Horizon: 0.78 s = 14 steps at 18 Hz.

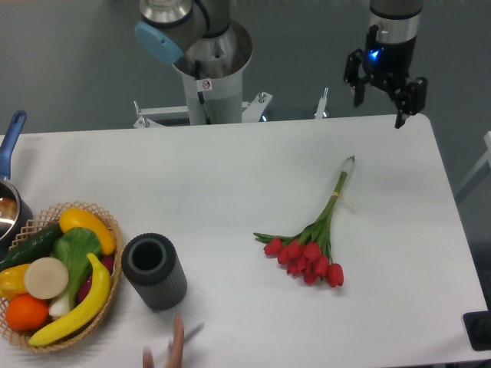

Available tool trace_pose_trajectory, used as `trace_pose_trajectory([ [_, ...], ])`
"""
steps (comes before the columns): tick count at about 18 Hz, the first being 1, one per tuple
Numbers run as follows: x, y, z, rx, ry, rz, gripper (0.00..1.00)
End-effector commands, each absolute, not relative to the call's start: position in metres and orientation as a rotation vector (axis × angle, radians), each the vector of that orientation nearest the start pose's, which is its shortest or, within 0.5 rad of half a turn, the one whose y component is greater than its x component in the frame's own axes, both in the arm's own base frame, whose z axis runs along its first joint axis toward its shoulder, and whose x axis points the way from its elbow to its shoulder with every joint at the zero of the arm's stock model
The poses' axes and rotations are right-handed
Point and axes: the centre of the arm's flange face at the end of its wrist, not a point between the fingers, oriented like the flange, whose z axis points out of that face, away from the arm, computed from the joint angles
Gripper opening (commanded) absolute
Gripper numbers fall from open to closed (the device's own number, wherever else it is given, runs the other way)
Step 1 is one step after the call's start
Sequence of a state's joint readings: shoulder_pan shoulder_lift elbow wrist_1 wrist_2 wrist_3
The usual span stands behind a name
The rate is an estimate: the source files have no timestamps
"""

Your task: Pick up the flowers from the table

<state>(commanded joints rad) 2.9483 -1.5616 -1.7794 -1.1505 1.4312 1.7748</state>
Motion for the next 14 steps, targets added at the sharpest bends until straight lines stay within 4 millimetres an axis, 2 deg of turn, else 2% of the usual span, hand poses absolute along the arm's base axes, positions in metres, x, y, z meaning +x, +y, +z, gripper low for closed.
trace_pose_trajectory([
  [7,-0.463,0.244,0.429,-2.911,0.603,0.311,1.0],
  [11,-0.463,0.249,0.413,-2.882,0.443,0.31,1.0],
  [14,-0.459,0.263,0.398,-2.859,0.315,0.314,1.0],
])
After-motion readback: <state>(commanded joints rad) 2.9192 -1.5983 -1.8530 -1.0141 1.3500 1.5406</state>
